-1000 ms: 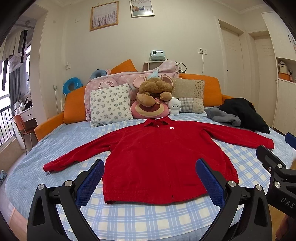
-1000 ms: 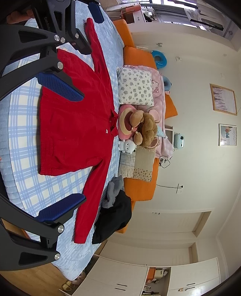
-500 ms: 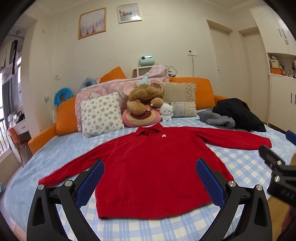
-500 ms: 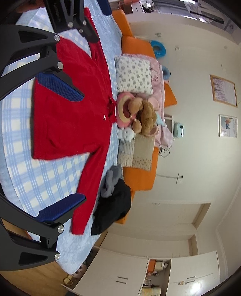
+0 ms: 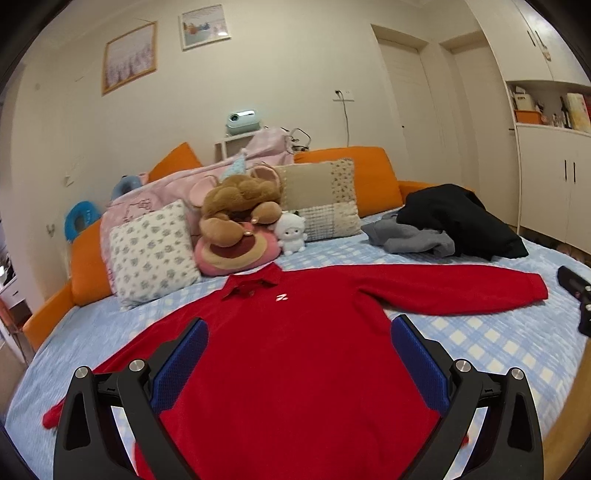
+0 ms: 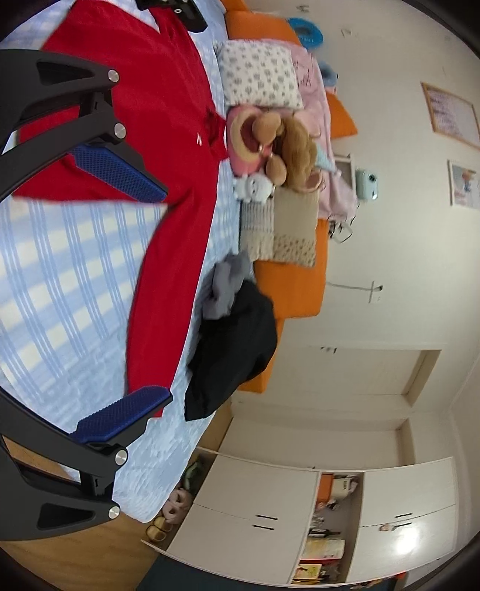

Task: Fold large clothes
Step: 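Move both tools to the shirt hem and close both on the hem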

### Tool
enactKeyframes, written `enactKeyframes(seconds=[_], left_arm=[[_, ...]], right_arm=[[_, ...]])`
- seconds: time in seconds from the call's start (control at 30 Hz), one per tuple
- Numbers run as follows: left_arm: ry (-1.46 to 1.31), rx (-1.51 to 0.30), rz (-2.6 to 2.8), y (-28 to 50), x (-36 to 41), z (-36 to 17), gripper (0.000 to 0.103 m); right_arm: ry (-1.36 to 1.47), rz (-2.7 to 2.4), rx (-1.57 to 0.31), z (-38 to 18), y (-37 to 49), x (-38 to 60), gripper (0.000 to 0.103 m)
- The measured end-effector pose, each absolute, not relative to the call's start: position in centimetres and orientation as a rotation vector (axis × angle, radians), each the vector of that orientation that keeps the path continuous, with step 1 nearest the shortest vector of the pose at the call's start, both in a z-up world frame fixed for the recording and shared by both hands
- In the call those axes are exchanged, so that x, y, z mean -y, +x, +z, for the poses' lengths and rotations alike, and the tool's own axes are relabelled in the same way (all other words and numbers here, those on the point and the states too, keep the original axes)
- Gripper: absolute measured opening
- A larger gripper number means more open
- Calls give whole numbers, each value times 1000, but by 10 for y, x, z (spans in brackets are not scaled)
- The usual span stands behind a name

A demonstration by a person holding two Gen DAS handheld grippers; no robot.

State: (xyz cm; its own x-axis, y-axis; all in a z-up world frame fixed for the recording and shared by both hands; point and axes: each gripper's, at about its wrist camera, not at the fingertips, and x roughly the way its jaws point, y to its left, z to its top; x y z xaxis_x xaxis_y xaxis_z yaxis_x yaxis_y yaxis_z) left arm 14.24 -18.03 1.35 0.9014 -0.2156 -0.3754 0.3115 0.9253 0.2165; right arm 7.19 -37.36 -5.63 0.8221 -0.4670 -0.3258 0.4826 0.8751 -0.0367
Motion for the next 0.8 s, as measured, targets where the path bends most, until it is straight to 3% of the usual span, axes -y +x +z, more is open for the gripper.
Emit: enactKeyframes(seconds=[0.43, 0.8], left_arm=[[263, -466, -338, 294, 299, -23, 100], [304, -537, -325, 420, 351, -64, 100]], right_arm=[[178, -600, -406, -90, 127, 543, 98], [372, -576, -517, -140, 172, 637, 96]])
